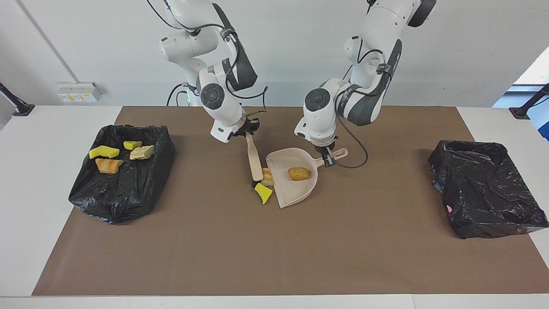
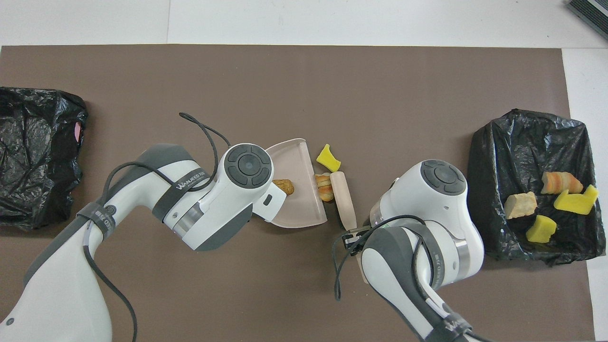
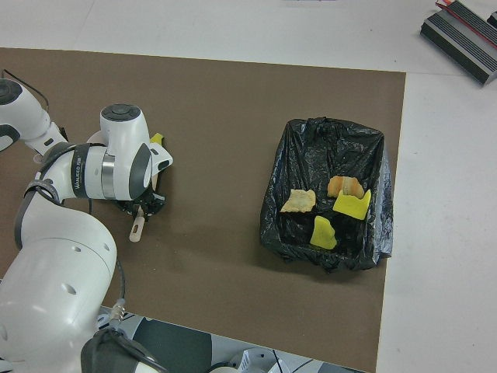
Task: Sweep and dump trash in bin
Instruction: 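Sweep the yellow sponge and chunk into the dustpan with the right gripper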
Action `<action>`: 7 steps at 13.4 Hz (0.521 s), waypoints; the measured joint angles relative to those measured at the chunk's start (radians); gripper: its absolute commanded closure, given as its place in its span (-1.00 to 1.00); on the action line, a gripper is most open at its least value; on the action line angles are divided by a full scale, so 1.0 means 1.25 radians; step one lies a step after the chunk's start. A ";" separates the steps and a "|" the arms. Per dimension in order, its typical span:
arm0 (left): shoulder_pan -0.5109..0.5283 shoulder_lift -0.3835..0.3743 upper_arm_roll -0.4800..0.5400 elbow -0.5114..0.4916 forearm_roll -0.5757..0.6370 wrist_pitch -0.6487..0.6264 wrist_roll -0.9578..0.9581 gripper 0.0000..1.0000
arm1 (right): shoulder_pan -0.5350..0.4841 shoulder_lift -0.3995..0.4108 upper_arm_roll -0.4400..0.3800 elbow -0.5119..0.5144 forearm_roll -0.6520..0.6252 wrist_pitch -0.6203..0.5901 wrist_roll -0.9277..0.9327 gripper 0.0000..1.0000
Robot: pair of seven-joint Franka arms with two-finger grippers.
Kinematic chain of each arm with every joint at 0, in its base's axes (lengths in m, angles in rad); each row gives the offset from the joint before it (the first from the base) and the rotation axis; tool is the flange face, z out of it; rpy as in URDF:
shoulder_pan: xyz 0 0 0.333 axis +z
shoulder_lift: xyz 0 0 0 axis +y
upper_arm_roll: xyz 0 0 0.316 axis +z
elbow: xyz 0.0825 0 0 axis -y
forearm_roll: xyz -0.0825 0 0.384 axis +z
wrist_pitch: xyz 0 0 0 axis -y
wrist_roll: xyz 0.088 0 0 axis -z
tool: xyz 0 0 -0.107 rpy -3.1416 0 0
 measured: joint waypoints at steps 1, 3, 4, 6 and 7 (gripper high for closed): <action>0.000 0.000 0.000 -0.002 0.000 0.001 0.000 1.00 | 0.003 0.000 0.000 0.000 0.029 -0.005 0.000 1.00; 0.000 0.000 0.000 -0.004 0.000 0.002 0.000 1.00 | 0.009 -0.001 0.001 0.000 0.101 -0.010 0.000 1.00; 0.000 0.000 0.000 -0.004 0.000 0.003 0.000 1.00 | 0.010 -0.002 0.005 0.000 0.127 -0.013 0.000 1.00; 0.000 -0.001 0.000 -0.005 0.000 0.004 0.000 1.00 | 0.011 -0.009 0.014 0.011 0.140 -0.014 0.007 1.00; 0.000 -0.001 0.000 -0.005 0.000 0.004 0.000 1.00 | 0.010 -0.019 0.014 0.018 0.138 -0.015 0.008 1.00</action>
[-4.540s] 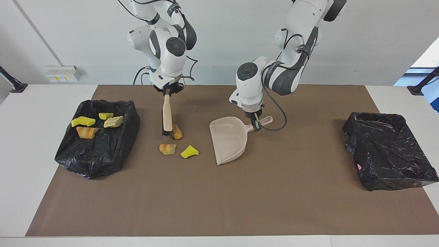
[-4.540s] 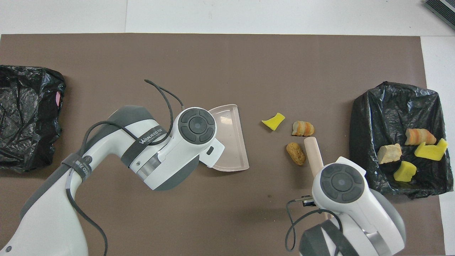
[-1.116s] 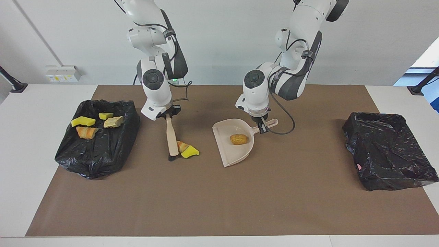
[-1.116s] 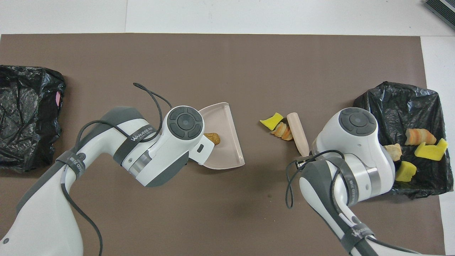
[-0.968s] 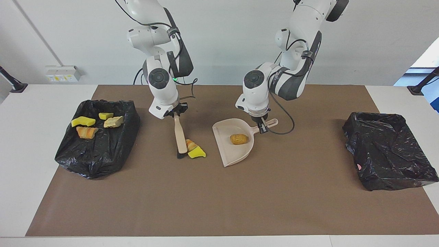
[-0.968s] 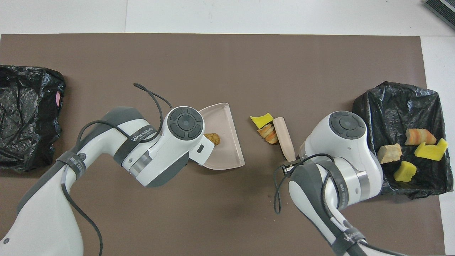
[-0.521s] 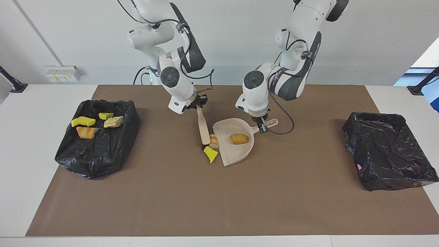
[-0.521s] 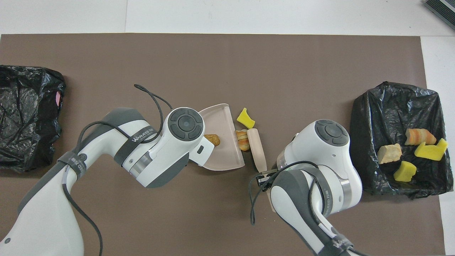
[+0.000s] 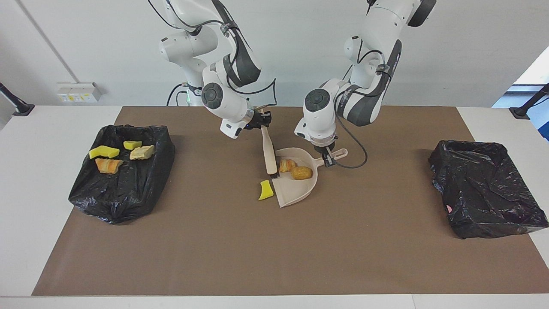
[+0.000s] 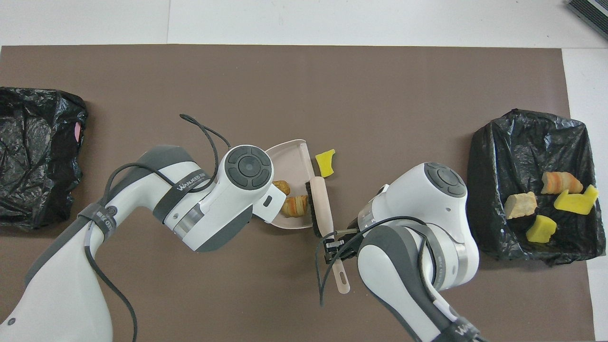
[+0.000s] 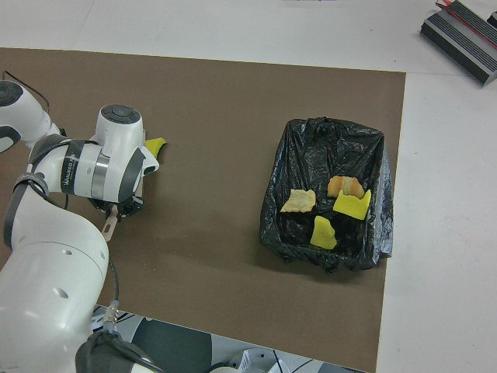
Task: Sweep and dump trash in bin
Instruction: 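Sweep the yellow sponge and chunk into the dustpan with the right gripper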
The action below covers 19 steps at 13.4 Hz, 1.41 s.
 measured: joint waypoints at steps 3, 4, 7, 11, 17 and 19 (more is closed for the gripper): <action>0.000 0.000 0.000 -0.001 0.000 0.002 0.000 1.00 | -0.033 -0.032 -0.007 0.047 -0.091 -0.033 0.001 1.00; 0.001 0.000 0.001 -0.001 0.000 0.003 0.000 1.00 | -0.050 -0.032 -0.008 0.064 -0.141 -0.035 0.001 1.00; 0.001 0.000 0.001 -0.002 0.000 0.005 0.000 1.00 | -0.061 0.008 -0.006 0.113 -0.335 -0.016 -0.004 1.00; 0.002 0.000 0.001 -0.002 0.000 0.005 0.000 1.00 | -0.044 0.137 0.002 0.194 -0.464 0.017 -0.010 1.00; 0.003 0.000 0.002 -0.004 0.000 0.006 0.000 1.00 | 0.000 0.184 0.017 0.197 -0.257 -0.001 -0.010 1.00; 0.003 0.000 0.002 -0.005 0.000 0.006 0.002 1.00 | 0.011 0.174 0.017 0.195 -0.205 -0.023 -0.009 1.00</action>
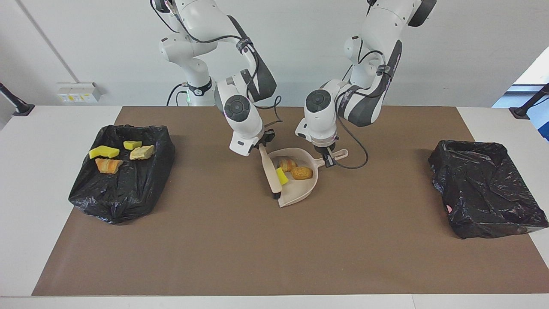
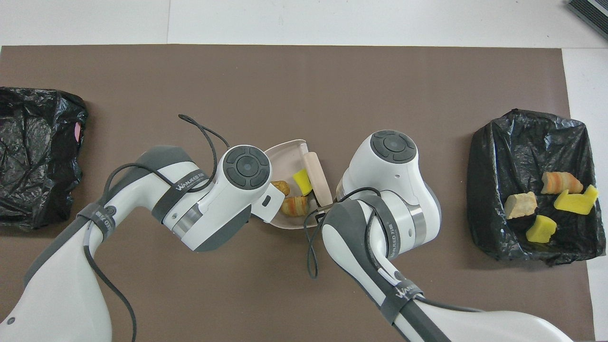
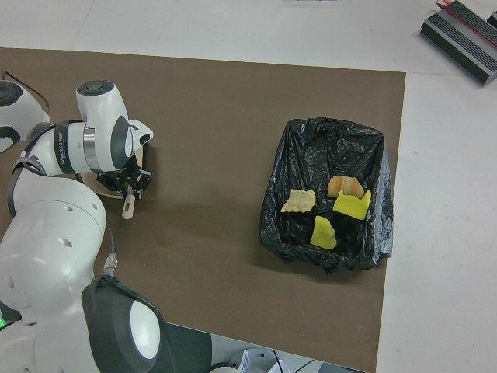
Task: Sweep and dump trash in bin
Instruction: 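Sweep the yellow sponge and chunk into the dustpan with the right gripper, then carry the dustpan to the black bag while the right gripper drops the brush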
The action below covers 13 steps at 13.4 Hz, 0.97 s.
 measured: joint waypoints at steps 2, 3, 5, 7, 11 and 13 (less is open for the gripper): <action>0.001 0.000 0.000 0.000 0.000 0.002 0.011 1.00 | -0.001 -0.010 -0.001 0.000 0.007 -0.005 0.010 1.00; 0.003 -0.001 0.000 -0.001 0.000 0.004 0.023 1.00 | -0.004 -0.019 -0.005 0.000 0.007 -0.007 0.025 1.00; 0.010 -0.001 0.000 -0.002 0.000 0.009 0.054 1.00 | -0.021 -0.053 -0.012 0.003 0.006 -0.033 0.066 1.00; 0.017 -0.001 0.000 -0.002 0.000 0.012 0.079 1.00 | -0.050 -0.101 -0.015 0.005 -0.014 -0.073 0.119 1.00; 0.022 -0.002 0.004 -0.001 0.001 0.016 0.113 1.00 | -0.052 -0.206 -0.007 -0.003 -0.077 -0.193 0.244 1.00; 0.022 -0.011 0.032 0.003 0.001 0.021 0.164 1.00 | 0.001 -0.247 -0.001 -0.047 -0.083 -0.201 0.303 1.00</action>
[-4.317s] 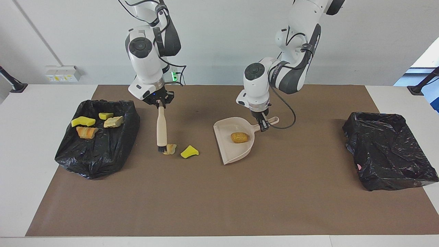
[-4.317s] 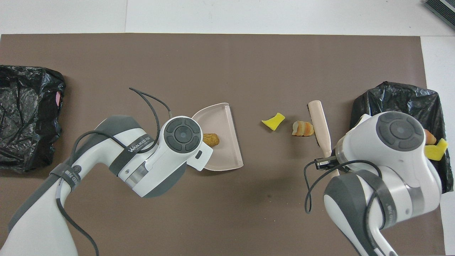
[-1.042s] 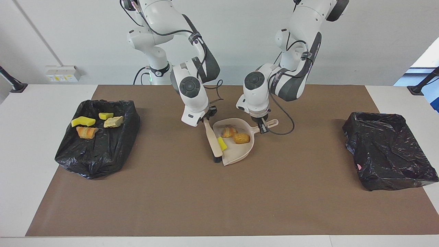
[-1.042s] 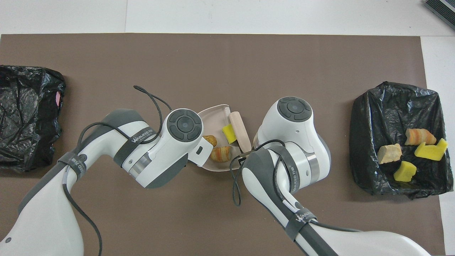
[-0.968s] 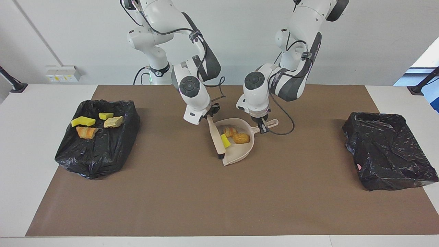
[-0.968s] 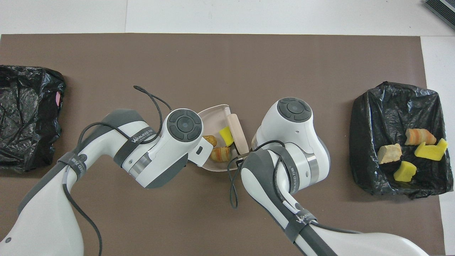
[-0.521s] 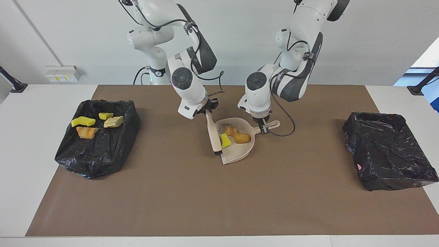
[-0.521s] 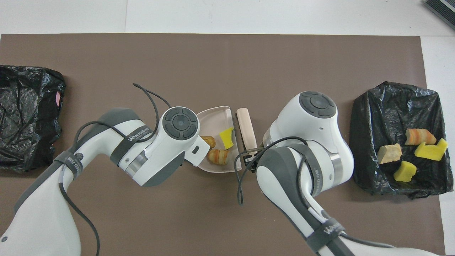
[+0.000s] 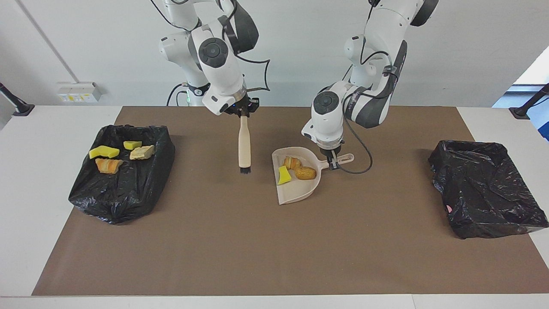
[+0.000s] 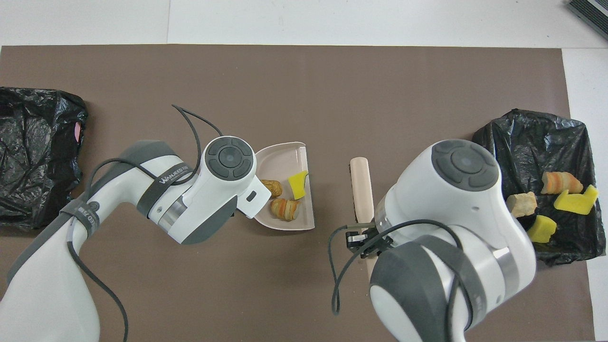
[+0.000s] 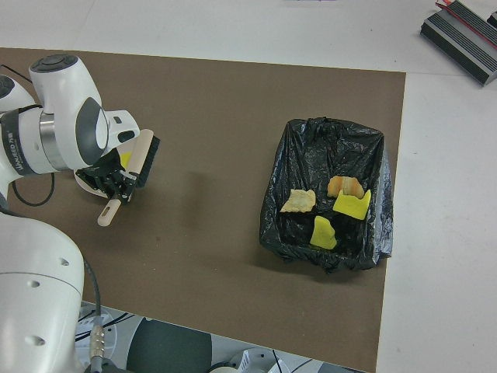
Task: Sweep and dump trash in bin
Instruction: 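Carry the dustpan to the black bag while the right gripper drops the brush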
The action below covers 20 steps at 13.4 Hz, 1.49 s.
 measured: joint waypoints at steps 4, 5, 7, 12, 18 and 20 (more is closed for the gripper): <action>0.003 -0.043 0.059 0.007 0.000 0.002 0.072 1.00 | 0.116 -0.099 0.005 -0.167 -0.003 0.117 0.102 1.00; 0.003 -0.055 0.070 0.007 0.000 0.002 0.092 1.00 | 0.138 -0.117 0.006 -0.198 -0.003 0.142 0.127 1.00; 0.003 -0.077 0.099 0.007 0.000 0.002 0.123 1.00 | 0.176 -0.132 0.007 -0.239 -0.003 0.192 0.184 1.00; 0.000 -0.104 0.209 0.008 -0.019 0.003 0.213 1.00 | 0.256 -0.099 0.008 -0.318 -0.003 0.338 0.300 1.00; -0.015 -0.160 0.418 0.045 -0.106 0.004 0.441 1.00 | 0.284 -0.052 0.008 -0.355 -0.002 0.415 0.302 1.00; -0.018 -0.174 0.497 0.065 -0.140 0.004 0.505 1.00 | 0.296 -0.022 0.008 -0.355 -0.002 0.446 0.302 1.00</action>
